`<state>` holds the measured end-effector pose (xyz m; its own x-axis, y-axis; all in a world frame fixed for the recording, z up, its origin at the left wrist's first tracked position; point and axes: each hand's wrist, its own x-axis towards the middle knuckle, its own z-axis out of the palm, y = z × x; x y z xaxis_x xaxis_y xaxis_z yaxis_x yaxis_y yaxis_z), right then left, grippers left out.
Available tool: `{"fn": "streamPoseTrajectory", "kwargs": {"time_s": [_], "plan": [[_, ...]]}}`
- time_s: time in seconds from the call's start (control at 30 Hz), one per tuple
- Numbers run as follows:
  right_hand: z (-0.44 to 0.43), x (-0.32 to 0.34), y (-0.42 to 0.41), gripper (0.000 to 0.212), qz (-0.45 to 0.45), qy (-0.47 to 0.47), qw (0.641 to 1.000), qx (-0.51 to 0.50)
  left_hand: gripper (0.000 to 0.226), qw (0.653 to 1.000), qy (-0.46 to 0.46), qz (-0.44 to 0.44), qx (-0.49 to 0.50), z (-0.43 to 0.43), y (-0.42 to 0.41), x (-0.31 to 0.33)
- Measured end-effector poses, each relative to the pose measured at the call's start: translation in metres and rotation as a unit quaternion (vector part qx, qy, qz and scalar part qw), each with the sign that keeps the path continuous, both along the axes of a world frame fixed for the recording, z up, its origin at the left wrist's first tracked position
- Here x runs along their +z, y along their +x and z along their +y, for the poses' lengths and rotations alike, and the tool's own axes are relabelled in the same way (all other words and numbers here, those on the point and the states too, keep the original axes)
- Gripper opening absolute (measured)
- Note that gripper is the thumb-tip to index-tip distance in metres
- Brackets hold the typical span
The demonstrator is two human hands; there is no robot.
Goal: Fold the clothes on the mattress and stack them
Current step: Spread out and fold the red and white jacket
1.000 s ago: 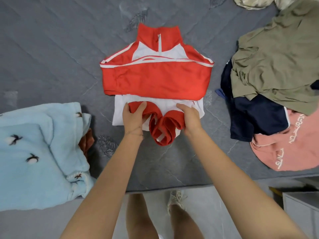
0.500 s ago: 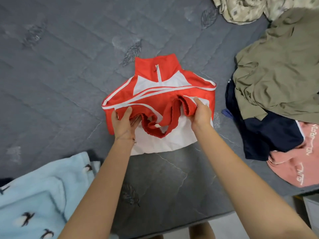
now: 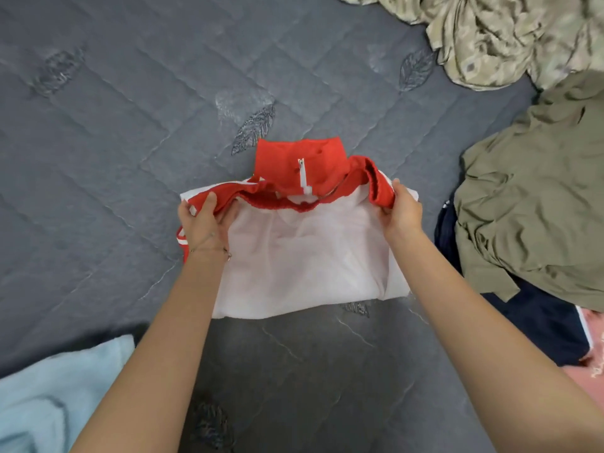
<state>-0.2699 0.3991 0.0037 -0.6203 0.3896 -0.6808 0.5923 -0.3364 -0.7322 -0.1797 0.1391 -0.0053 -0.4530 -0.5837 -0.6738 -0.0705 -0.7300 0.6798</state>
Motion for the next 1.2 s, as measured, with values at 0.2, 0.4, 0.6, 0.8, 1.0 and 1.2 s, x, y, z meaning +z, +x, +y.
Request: {"fn": "streamPoseTrajectory", "kwargs": {"time_s": [0.2,0.4,0.6,0.8,1.0,1.2], "plan": [[-0.012,-0.001,-0.035,0.010,-0.001,-0.011,0.999,0.039,0.027,1.000,-0.016,-0.006,-0.004,-0.007,-0.040,-0.010],[-0.030,-0.013,-0.051,0.009,0.049,0.030,0.987,0.152,0.026,0.980,-0.117,-0.044,-0.153,-0.004,-0.056,-0.029],[-0.020,-0.021,-0.027,0.062,0.075,0.180,0.936,0.292,0.069,0.879,-0.318,-0.061,-0.349,0.017,-0.038,-0.038],[0.023,-0.037,0.014,0.074,0.078,0.394,0.832,0.382,0.055,0.620,-0.574,-0.096,-0.526,0.070,0.003,-0.053],[0.051,-0.051,0.032,0.109,-0.059,0.387,0.849,0.356,0.054,0.474,-0.669,-0.072,-0.568,0.109,0.035,-0.067],[0.045,-0.056,0.037,0.114,-0.078,0.330,0.892,0.298,0.070,0.408,-0.638,-0.177,-0.628,0.113,0.033,-0.089]]}}
